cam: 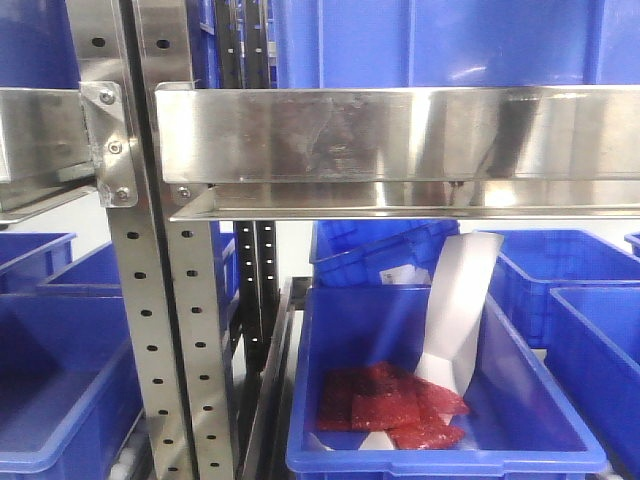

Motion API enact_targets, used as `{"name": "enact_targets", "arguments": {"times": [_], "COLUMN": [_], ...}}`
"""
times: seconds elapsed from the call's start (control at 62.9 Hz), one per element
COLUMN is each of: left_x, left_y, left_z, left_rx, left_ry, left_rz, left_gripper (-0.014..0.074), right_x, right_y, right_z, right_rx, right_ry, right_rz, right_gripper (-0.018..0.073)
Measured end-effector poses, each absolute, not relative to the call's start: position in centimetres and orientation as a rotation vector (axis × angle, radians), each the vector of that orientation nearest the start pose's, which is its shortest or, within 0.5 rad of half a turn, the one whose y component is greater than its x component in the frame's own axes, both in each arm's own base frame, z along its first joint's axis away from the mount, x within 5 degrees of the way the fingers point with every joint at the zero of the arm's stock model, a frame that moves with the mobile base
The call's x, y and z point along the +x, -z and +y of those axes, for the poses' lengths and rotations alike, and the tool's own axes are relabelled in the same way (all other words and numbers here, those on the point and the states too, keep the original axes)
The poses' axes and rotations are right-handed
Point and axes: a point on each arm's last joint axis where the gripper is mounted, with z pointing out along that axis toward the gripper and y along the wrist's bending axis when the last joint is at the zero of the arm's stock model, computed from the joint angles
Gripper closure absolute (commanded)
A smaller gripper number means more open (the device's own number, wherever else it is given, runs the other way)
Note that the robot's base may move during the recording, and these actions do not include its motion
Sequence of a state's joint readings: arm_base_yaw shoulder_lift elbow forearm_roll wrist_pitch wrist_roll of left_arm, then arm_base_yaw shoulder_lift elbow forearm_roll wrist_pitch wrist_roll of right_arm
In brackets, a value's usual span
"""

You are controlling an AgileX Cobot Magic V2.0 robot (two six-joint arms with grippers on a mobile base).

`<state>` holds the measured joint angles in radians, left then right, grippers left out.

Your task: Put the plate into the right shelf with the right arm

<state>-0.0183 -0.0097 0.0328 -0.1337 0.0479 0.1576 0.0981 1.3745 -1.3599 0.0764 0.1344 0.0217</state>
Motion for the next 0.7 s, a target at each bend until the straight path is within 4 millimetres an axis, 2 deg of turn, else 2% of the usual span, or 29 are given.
{"name": "enact_targets", "arguments": {"times": [0.048,0.159,0.286,0.382,0.43,0.589,0.7], "left_x": [5.7,5.7,5.7,5.7,5.7,5.7,5.7], "left_y": [-19.8,-19.8,-19.8,-19.8,-19.8,-19.8,-19.8], "left_z": [-0.2,-0.2,-0.2,-0.2,-0.2,-0.2,-0.2], "left_rx": [0.038,0.038,0.038,0.038,0.038,0.038,0.038], "left_ry": [0.000,0.000,0.000,0.000,0.000,0.000,0.000], "left_rz": [1.554,1.554,1.554,1.554,1.554,1.554,1.554], "left_gripper": [0.0724,0.0724,0.0724,0.0724,0.0724,0.0724,0.0724], "right_x": [31.3,29.2,26.7,24.4,23.1,17.9,14.3], "right_y": [-44.5,-44.9,-43.8,-41.9,-40.3,-35.9,-33.4], "right_z": [2.9,2.5,2.3,2.1,1.9,1.5,1.2], "right_rx": [-0.002,-0.001,0.005,0.009,0.010,0.011,-0.003], "right_ry": [-0.151,-0.149,-0.148,-0.146,-0.144,-0.139,-0.124], "right_rz": [1.658,1.673,1.641,1.633,1.651,1.673,1.624], "right_gripper": [0.0494,0.0508,0.0508,0.0508,0.0508,0.0508,0.0508]}}
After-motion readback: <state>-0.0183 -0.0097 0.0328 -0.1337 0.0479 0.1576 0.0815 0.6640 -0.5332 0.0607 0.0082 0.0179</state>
